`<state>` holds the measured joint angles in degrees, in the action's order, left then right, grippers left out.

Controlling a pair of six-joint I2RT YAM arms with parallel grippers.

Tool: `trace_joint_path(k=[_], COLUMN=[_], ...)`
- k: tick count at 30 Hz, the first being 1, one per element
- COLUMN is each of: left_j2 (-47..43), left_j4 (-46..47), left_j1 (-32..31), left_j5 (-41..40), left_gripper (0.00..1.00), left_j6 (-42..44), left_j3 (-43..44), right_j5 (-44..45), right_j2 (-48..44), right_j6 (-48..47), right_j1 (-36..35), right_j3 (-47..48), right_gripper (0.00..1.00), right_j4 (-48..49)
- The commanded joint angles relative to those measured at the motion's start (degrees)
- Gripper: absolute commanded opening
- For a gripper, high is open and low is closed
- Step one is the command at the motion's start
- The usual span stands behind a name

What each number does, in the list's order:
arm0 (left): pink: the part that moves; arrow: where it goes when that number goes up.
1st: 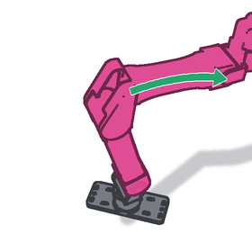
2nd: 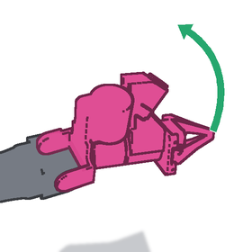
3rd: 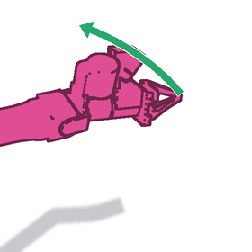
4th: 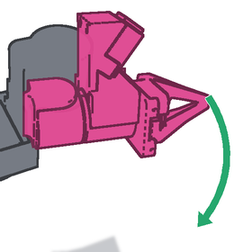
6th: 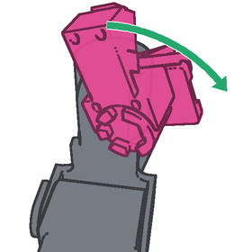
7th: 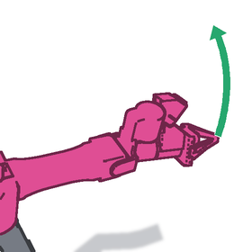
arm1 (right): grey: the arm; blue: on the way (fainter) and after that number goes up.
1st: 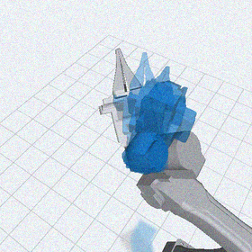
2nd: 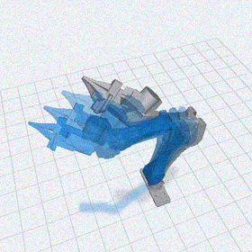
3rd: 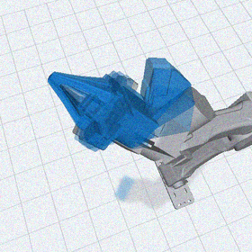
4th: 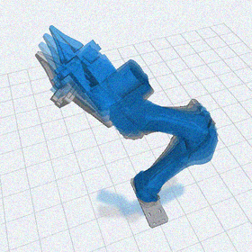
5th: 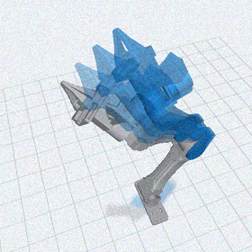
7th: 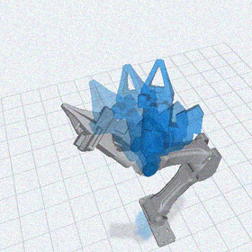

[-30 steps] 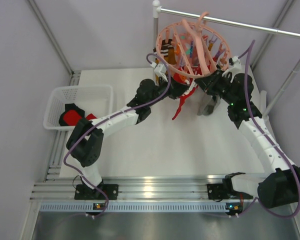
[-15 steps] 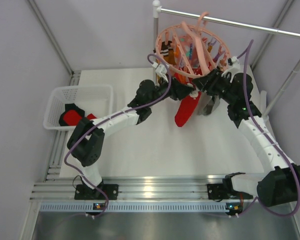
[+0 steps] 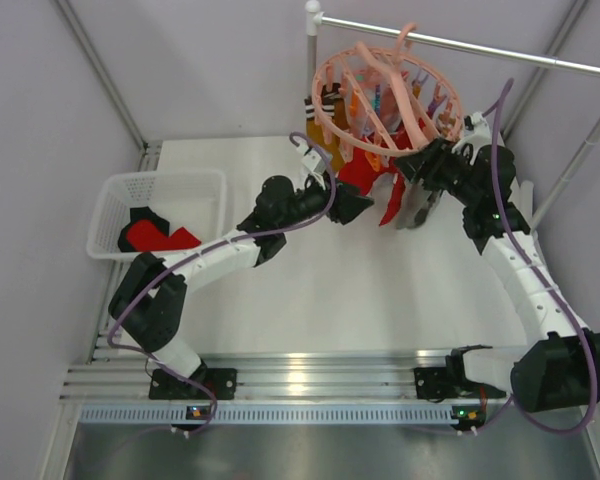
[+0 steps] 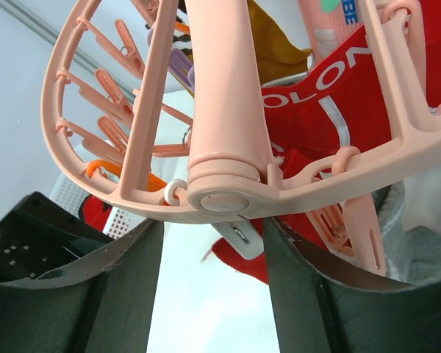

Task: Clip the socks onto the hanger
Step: Clamp the sock onto the hanger, then adjust the hanger on the clothesline, then open the clamp at the hanger.

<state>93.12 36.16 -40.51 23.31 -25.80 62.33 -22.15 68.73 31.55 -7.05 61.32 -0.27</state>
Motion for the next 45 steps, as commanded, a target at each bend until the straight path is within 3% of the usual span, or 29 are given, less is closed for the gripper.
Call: trace_joint_path(k=[1,9,23,38,41,45], left_j2=[-1.20,4.08,15.77,18.15,18.41,18.24], left_j4=[5.93,11.29,23.25,33.53,34.24,34.33], left_j1=[0.26,0.34,-0.36,-3.17,-3.52,-3.87], left_j5=[-0.72,-1.51,1.91,4.73,4.38,4.46], left_gripper=[0.62,0.67,0.67,0.48,0.41,0.22], left_j6=[7.86,14.63,11.74,11.22,10.69,11.30], left_j3=[-0.02,3.77,14.66,13.88,14.14,13.53], right_j5=[-0.70,-2.99,-7.55,-11.42,-11.95,-12.30], right_j2=[-1.49,-3.07,-3.86,-8.87,-9.75,-10.89], right_j6=[-3.15,-6.59,-9.84,-8.26,-7.56,-6.94], right_j1=[1.51,4.32,9.16,10.13,10.13,10.13], right_j3=[1.96,1.43,-0.06,-1.64,-2.08,-2.43], right_gripper=[0.56,0.62,0.62,0.57,0.55,0.49], right_j4=[2.03,0.54,1.06,0.71,0.71,1.24])
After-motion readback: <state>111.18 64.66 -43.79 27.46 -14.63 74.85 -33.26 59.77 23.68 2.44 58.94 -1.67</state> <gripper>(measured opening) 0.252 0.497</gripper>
